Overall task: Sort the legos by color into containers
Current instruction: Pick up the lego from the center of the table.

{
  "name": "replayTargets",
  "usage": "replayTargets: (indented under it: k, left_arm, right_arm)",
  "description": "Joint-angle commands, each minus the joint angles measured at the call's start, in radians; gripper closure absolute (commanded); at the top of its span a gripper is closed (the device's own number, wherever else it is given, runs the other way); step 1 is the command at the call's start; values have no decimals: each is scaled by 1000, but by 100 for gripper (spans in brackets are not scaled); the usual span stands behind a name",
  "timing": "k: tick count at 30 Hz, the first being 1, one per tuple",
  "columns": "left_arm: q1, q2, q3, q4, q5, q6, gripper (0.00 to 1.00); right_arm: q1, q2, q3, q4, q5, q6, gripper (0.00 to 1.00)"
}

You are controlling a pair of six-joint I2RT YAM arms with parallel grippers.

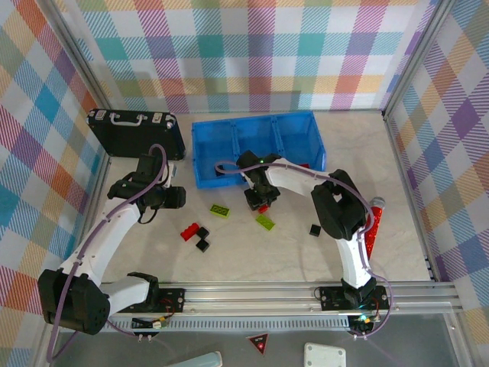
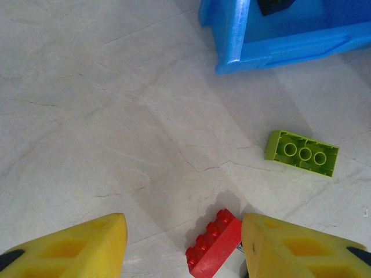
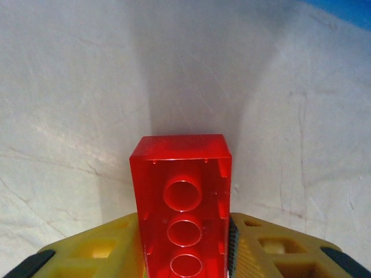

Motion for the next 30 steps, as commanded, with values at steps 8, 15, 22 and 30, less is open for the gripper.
replayTargets:
  k: [8,15,22,30]
  left_arm:
    - [15,-20,-4,14,27,7,45]
    - [17,-25,-4,14,30,8,45]
    - [22,-18,-4,17,47,9,45]
    - [29,-16,-3,17,51,10,46]
  right_arm:
    - [-60,-115,-90,-24,7,32,60]
    - [-119,-177,-143,-37,14,29,60]
    - [-218,-254,-202,-46,3,8,60]
    - [-340,-310,-205,-68,-24,-43,60]
